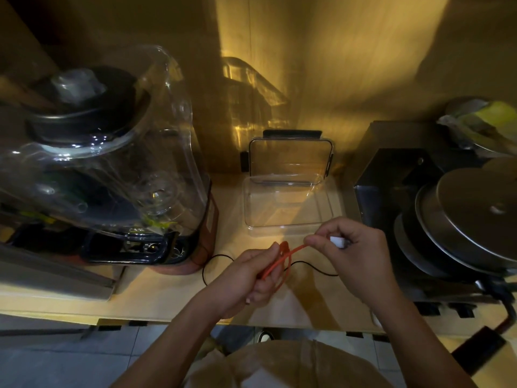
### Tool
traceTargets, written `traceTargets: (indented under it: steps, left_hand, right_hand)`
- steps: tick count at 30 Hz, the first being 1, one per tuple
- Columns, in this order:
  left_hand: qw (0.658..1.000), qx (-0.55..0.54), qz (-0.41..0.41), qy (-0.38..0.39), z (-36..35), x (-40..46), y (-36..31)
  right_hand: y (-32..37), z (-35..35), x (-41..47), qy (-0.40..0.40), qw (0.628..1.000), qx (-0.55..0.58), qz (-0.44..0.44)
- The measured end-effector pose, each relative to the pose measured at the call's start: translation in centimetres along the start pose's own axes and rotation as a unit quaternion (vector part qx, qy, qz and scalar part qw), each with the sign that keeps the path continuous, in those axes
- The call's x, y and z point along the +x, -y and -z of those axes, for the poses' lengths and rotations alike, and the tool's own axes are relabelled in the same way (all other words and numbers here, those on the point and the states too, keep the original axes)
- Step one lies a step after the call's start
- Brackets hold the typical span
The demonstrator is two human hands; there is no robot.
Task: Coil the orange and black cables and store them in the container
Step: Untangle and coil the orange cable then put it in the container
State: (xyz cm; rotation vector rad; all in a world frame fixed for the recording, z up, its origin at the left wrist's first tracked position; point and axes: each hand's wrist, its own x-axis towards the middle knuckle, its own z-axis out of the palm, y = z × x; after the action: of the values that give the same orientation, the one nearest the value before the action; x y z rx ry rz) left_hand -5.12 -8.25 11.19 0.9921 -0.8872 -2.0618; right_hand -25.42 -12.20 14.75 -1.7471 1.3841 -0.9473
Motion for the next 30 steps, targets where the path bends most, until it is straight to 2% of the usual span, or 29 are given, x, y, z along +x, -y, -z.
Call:
traceTargets:
  steps: [4, 8, 14, 16, 19, 22, 26, 30]
  left_hand:
    - [0.991, -0.110, 0.041, 0.060, 0.4, 0.1, 0.0]
    - [0.962, -0.242, 0.052, 0.115, 1.1, 0.2, 0.0]
    - [0.932, -0.334, 0.034, 0.139, 1.4, 0.2, -0.2]
    - [0.927, -0.346, 0.030, 0.144, 1.5, 0.2, -0.2]
    - [0.923, -0.358, 0.029, 0.136, 1.8, 0.5, -0.1]
    - [0.928, -0.362, 0.038, 0.079, 2.1, 0.8, -0.3]
    - [0.947, -0.309, 0.039, -0.078, 1.8, 1.6, -0.6]
    - [0.952, -0.254, 0.006, -0.169, 1.6, 2.6, -0.6]
  right_hand:
    - [-0.5, -0.8, 0.0, 0.022, 1.000, -0.004, 0.018]
    - [-0.9, -1.7, -0.3, 0.050, 0.998, -0.006, 0.025]
    - [-1.0, -3.0, -0.8, 0.096, 0.992, 0.074, -0.037]
    - [-0.7, -3.2, -0.7, 0.124, 0.979, 0.140, -0.080]
    - [0.3, -3.4, -0.8, 0.180, 0.926, 0.284, -0.172]
    - [0.4, -3.5, -0.8, 0.200, 0.898, 0.329, -0.212]
    - [-0.2, -4.4, -0.6, 0.200, 0.912, 0.291, -0.208]
    - [-0.8, -5.2, 0.4, 0.138, 0.927, 0.268, -0.222]
